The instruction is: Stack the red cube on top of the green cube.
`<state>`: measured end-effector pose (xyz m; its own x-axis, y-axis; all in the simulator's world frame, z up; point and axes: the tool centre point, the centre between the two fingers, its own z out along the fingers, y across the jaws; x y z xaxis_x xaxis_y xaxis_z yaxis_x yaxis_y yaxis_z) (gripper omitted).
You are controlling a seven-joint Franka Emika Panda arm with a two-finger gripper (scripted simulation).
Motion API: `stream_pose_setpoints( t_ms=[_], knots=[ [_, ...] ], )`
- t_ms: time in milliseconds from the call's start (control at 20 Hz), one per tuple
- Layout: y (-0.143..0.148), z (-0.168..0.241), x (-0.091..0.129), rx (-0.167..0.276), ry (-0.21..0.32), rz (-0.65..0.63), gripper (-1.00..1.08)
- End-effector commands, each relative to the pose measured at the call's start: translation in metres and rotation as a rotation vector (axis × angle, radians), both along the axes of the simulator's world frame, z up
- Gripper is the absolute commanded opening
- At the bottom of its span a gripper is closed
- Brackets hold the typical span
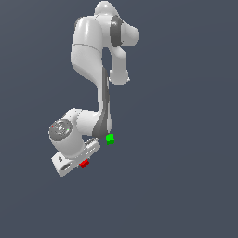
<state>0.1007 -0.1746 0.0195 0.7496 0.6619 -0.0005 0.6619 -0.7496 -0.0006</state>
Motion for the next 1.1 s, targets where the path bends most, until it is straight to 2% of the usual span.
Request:
stream_pose_setpoints(
  t_ms=[0,550,1050],
  knots=[
    [0.0,0.0,0.0,0.0,-0.001,0.0,-1.0],
    [0.0,0.011,-0.001,0.0,0.0,0.0,-1.0],
    [0.0,0.077,-0.001,0.0,0.0,0.0,-1.0]
  ],
)
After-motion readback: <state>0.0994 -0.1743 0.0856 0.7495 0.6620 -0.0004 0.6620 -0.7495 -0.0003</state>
